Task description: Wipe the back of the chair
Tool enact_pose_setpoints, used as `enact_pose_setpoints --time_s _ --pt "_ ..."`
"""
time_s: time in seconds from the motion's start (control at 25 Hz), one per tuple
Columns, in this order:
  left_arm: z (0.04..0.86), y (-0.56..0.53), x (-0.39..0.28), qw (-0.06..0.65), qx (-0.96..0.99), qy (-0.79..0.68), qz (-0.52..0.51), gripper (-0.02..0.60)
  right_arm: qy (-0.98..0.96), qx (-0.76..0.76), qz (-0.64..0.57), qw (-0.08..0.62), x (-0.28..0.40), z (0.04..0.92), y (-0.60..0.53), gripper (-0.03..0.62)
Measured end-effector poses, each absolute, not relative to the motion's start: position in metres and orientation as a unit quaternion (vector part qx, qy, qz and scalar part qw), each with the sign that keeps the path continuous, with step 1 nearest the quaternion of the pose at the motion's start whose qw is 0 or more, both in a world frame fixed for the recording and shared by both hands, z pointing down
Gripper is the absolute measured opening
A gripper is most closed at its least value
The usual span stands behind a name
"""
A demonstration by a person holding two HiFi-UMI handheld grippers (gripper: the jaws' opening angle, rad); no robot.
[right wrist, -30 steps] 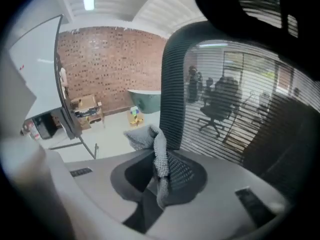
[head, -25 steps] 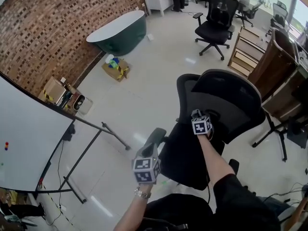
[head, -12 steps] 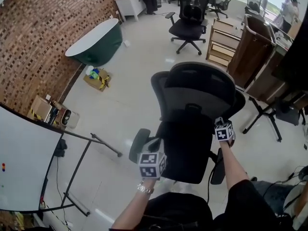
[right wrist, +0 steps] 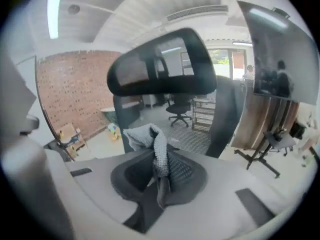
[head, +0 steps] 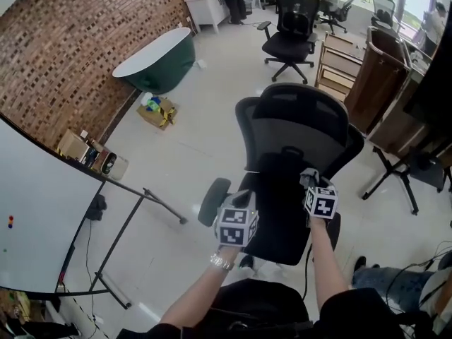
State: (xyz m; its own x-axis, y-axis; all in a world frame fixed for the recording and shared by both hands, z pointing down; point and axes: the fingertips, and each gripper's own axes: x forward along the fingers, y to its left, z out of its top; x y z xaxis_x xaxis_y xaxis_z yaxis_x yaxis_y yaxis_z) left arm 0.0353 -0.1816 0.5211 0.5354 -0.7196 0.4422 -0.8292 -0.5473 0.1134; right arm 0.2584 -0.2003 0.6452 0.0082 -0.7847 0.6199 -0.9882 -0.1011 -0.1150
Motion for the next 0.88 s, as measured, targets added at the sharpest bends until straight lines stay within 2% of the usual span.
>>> enact_pose_setpoints --time_s 0.28,0.56,0.88 --pt "0.503 -0.148 0.051 0.119 0.903 -0.381 0.160 0.003 -0.665 0.691 0.261 0.110 0.150 0.559 -0.120 0.048" --pt "0.504 -0.084 -0.002 0.128 0.907 -0.372 0.149 0.003 -0.685 0.679 0.238 0.117 0.046 0.534 -0.052 0.048" --pt "0.501 -0.043 -0.013 0.117 0.909 -0.368 0.158 0.003 -0.693 0.671 0.238 0.119 0.017 0.520 -0.007 0.049"
